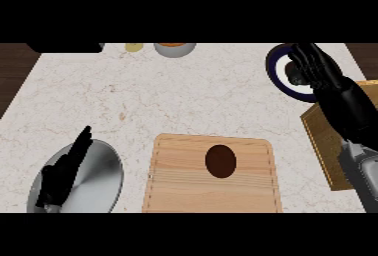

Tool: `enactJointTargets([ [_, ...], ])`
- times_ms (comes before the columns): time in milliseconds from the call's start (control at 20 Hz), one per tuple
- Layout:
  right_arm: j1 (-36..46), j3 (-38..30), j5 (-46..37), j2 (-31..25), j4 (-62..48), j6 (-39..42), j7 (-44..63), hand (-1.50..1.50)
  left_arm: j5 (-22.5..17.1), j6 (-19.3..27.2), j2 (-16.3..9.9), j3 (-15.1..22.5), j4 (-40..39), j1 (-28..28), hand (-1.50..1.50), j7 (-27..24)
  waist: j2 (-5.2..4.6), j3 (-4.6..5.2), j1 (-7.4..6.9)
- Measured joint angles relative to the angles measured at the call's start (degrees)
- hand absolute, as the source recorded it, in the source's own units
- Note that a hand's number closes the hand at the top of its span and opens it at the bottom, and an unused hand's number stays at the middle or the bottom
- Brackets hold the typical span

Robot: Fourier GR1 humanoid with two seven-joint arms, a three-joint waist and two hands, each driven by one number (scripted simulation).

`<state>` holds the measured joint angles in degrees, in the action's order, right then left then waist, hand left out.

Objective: Pick the cupcake from the cutting board and place it in the basket

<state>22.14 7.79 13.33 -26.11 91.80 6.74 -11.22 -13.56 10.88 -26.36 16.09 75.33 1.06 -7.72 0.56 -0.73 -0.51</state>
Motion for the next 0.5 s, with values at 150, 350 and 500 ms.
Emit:
enactJointTargets([
  [150, -3.42, -1.02, 2.20, 3.62, -3.27, 0.52, -4.86, 1.50, 0.85, 1.00, 0.14, -0.73, -0.26, -2.21, 0.00, 1.80, -0.41, 0.32, 0.30],
  [350, -9.03, -2.02, 5.71, 9.75, -7.33, 2.18, -15.14, 1.50, 1.00, 2.43, -0.74, -2.09, 1.12, -6.29, 0.00, 5.96, -0.88, 0.19, 0.81],
  [500, -11.65, 1.76, 3.54, 16.94, -6.24, 2.03, -26.35, -1.50, 0.72, 2.49, -0.60, -2.25, 0.98, -8.76, 0.00, 8.96, -0.81, 0.28, 1.04],
])
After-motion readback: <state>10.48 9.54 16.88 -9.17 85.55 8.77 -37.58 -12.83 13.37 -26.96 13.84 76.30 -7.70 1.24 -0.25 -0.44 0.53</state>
